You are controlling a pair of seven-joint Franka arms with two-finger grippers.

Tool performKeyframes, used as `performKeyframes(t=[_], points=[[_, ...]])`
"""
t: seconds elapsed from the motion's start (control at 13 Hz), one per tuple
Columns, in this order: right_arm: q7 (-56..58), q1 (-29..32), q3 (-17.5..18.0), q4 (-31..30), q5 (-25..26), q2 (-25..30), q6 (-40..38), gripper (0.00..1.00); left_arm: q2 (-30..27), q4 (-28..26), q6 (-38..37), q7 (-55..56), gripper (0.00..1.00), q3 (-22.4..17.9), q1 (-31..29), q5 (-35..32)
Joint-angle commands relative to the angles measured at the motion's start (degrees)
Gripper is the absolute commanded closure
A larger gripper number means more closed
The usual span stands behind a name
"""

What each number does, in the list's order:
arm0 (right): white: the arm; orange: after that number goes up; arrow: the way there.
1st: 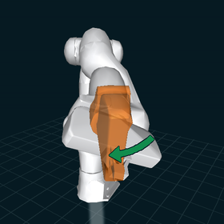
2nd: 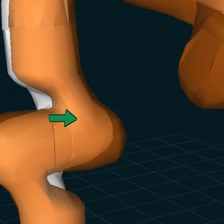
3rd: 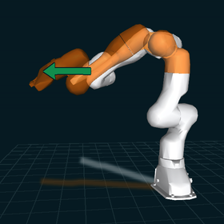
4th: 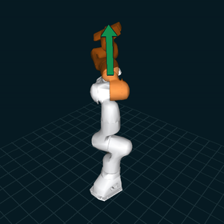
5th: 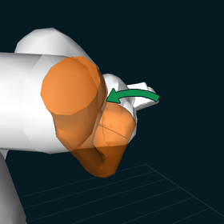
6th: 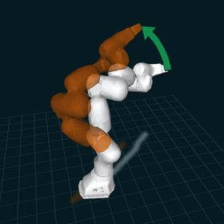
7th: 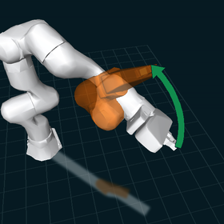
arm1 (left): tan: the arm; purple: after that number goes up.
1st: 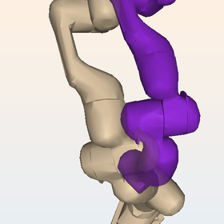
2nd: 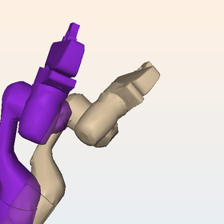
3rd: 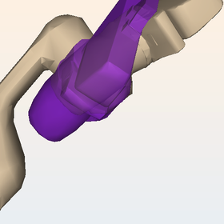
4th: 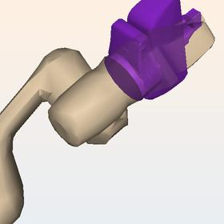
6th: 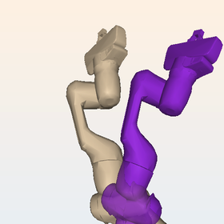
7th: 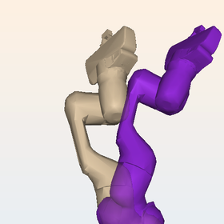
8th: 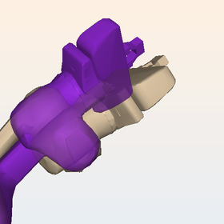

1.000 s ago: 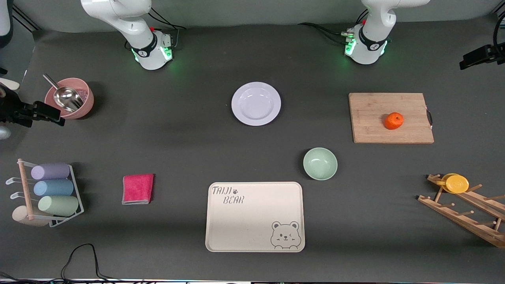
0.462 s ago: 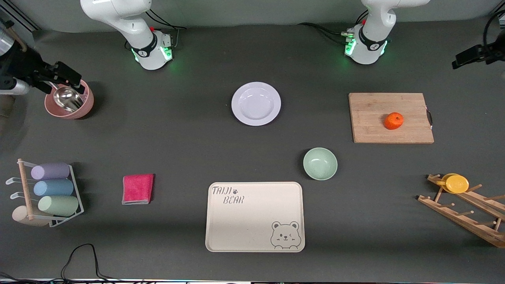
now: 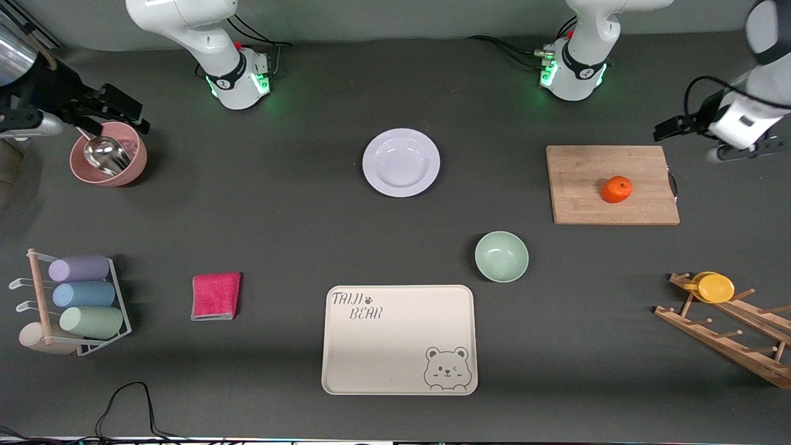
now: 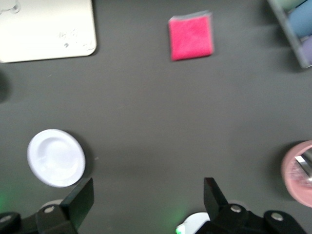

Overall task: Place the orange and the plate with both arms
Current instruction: 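Lower the left gripper onto the orange while the right gripper approaches the plate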

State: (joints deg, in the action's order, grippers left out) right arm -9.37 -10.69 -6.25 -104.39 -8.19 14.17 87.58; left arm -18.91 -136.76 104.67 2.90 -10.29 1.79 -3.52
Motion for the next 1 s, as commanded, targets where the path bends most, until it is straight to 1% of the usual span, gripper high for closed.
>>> performKeyframes(t=[0.0, 0.08, 0.15, 0.23, 0.31, 0.38, 0.46, 0.62, 0.77, 0.92], points=[[-0.83, -0.03, -0.96, -11.57, -6.46, 4.62, 6.69, 0.00, 0.79, -9.46, 12.35, 1.67, 0.00, -0.09, 0.84, -0.87], [-0.56, -0.12, -0.96, -16.93, -9.09, 6.12, 10.03, 0.00, 2.98, -11.23, 16.57, 1.67, 0.00, -0.09, 0.93, -1.05], [0.05, -0.21, -0.96, -22.29, -12.43, 7.79, 14.15, 0.00, 5.87, -11.86, 20.01, 1.67, 0.00, -0.09, 0.93, -1.05], [2.23, -0.90, -0.96, -26.18, -14.98, 8.24, 17.50, 0.00, 8.68, -12.30, 23.61, 1.67, 0.01, -0.09, 1.02, -1.05], [4.34, -2.83, -0.96, -28.65, -16.92, 7.98, 20.15, 0.00, 11.23, -13.09, 27.39, 1.67, 0.01, -0.09, 1.02, -1.05], [5.84, -3.37, -0.96, -31.55, -19.73, 7.98, 22.87, 0.00, 14.04, -13.53, 31.08, 1.67, 0.01, -0.09, 1.02, -1.05], [8.81, -3.46, -0.96, -34.10, -23.32, 7.89, 25.16, 0.00, 16.68, -13.80, 34.25, 1.67, 0.01, -0.17, 1.02, -1.05], [19.86, -3.46, -1.05, -38.94, -31.66, 7.02, 27.55, 0.00, 20.38, -15.55, 40.75, 1.67, 0.01, -0.09, 1.11, -1.05], [29.11, -3.46, -1.05, -42.63, -38.61, 5.09, 29.30, 0.00, 22.68, -15.73, 42.80, 1.67, 0.01, -0.09, 1.11, -1.05], [38.76, -3.46, -0.96, -45.19, -46.35, 1.85, 30.45, 0.00, 23.12, -15.65, 42.90, 1.67, 0.01, -0.09, 1.20, -1.05]])
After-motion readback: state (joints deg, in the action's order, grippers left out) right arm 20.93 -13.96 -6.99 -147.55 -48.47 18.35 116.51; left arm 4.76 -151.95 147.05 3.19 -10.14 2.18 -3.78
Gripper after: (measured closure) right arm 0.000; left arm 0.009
